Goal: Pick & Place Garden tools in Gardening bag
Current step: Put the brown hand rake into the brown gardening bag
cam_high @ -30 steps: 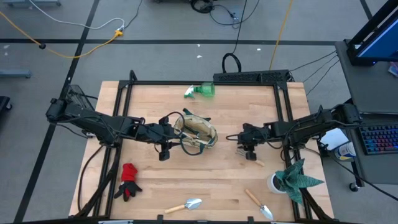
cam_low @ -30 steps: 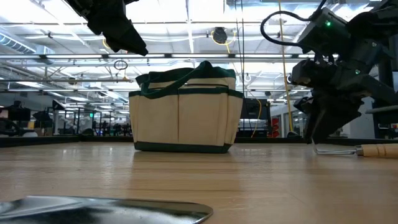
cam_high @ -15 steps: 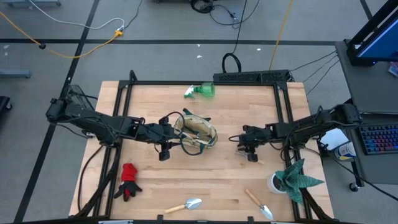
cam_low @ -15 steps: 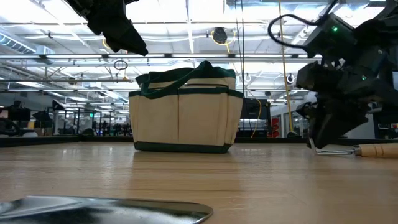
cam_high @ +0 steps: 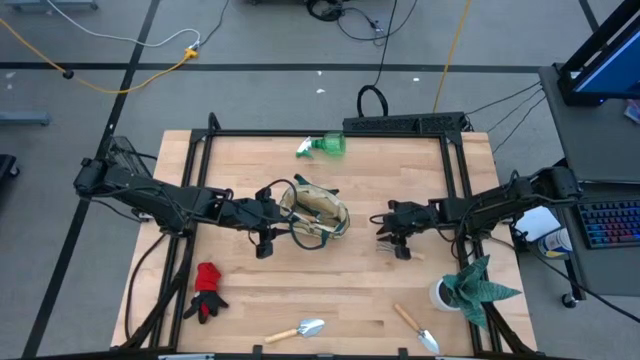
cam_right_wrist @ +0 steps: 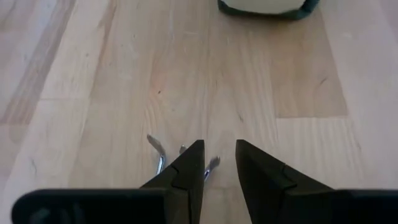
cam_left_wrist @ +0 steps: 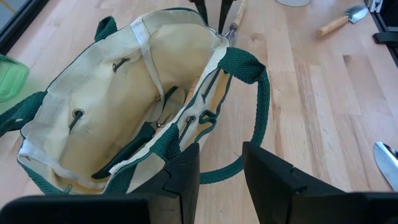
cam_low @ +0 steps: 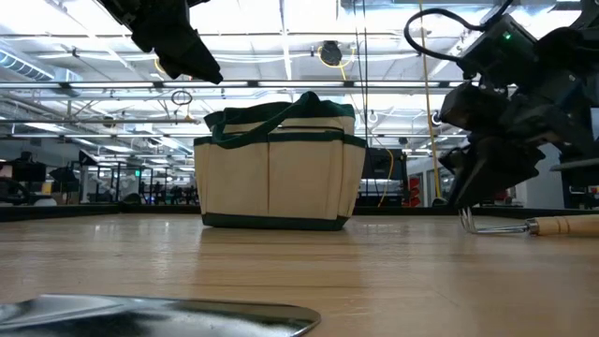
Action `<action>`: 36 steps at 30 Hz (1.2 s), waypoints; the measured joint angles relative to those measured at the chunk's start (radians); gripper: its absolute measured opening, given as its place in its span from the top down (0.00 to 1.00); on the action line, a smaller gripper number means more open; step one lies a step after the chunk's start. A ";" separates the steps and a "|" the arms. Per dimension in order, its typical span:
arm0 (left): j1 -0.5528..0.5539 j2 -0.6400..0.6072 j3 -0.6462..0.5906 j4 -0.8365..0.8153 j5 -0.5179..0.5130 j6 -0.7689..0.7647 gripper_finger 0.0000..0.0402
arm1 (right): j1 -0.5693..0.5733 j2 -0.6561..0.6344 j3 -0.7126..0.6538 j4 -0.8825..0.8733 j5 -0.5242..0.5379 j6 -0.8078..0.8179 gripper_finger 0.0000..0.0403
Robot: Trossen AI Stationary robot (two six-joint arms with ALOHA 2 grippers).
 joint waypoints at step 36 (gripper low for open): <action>0.001 0.000 0.000 0.038 -0.052 -0.017 0.68 | 0.203 -0.229 0.001 -0.414 0.055 0.432 0.58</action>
